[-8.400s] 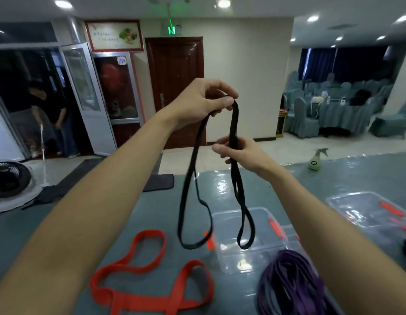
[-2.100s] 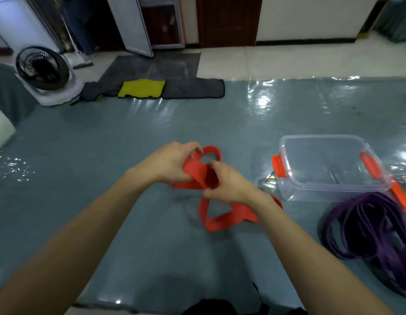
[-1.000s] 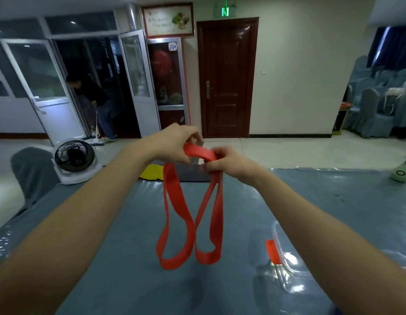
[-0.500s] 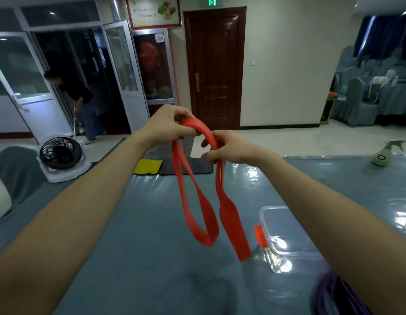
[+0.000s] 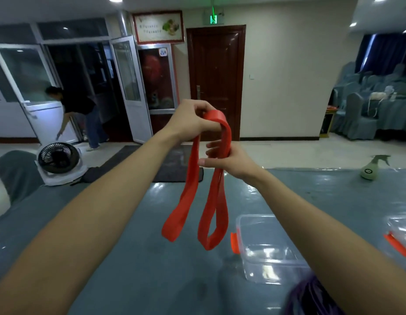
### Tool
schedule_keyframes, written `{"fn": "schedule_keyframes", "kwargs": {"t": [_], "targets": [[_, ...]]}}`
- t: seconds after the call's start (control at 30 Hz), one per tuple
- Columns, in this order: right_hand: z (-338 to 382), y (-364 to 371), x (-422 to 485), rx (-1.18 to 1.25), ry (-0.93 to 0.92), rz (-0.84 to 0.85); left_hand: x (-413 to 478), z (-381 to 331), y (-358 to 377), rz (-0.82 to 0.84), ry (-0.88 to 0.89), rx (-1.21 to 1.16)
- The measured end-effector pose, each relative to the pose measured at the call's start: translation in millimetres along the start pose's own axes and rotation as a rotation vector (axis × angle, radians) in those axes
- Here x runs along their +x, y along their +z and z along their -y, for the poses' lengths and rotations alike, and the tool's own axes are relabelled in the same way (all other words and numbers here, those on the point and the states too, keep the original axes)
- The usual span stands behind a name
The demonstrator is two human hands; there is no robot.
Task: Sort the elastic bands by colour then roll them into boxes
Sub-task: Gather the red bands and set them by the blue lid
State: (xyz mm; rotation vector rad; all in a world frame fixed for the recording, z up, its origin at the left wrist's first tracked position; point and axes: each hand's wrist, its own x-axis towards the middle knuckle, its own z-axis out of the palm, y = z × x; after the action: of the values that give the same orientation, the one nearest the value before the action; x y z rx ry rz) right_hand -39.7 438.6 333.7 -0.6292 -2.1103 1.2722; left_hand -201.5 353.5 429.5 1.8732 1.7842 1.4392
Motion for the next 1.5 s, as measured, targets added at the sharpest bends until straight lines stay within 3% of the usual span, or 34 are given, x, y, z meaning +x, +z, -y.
{"fn": "schedule_keyframes", "kwargs": {"t": [0.23,0.37,0.43,0.6,0.77,0.83,0.9,0.97,1.03,1.1,1.2,1.33,1.5], "targets": [[-17.8,-60.7,-46.8,0.256,0.004,0.142,6.1,-79.1,53.1,-0.075,-0.007,-0.122],[-35.3,-107.6,-87.5,0.26,0.02,0.238,6.4,-118.4,106.7,-0.089,-0.024,-0.239],[-49.0,-128.8,-109.4,0.206,0.073,0.248,6.3,-127.4,131.9,-0.092,-0.063,-0.312],[-77.6,-205.8,-144.6,-0.01,0.104,0.074,-4.2,-109.0,169.8,-0.211,-0.195,-0.485],[-89.6,-273.3,-157.7,-0.43,0.092,0.215,-34.1,-59.5,188.4,-0.254,-0.323,-0.62],[-95.4,-284.7,-160.3,-0.557,0.112,0.19,-51.0,-36.3,201.4,-0.185,-0.365,-0.586],[-101.0,-294.7,-162.2,-0.6,0.131,0.132,-80.4,-8.7,221.7,-0.022,-0.45,-0.4],[-103.1,-299.9,-166.4,-0.614,0.153,0.133,-118.7,15.2,250.9,0.269,-0.568,-0.175],[-102.9,-296.5,-171.4,-0.712,0.15,0.213,-151.6,26.2,286.8,0.523,-0.666,-0.105],[-99.1,-286.9,-176.2,-0.833,0.135,0.321,-167.1,20.0,320.4,0.555,-0.705,-0.118],[-86.9,-278.5,-188.5,-0.91,0.199,0.434,-160.6,-3.1,361.4,0.542,-0.549,-0.227],[-77.5,-288.1,-212.1,-0.89,0.289,0.427,-143.7,-35.5,417.7,0.675,-0.292,-0.253],[-99.4,-322.1,-264.2,-1.112,0.436,0.381,-152.7,-48.8,492.6,0.721,-0.244,-0.318]]}}
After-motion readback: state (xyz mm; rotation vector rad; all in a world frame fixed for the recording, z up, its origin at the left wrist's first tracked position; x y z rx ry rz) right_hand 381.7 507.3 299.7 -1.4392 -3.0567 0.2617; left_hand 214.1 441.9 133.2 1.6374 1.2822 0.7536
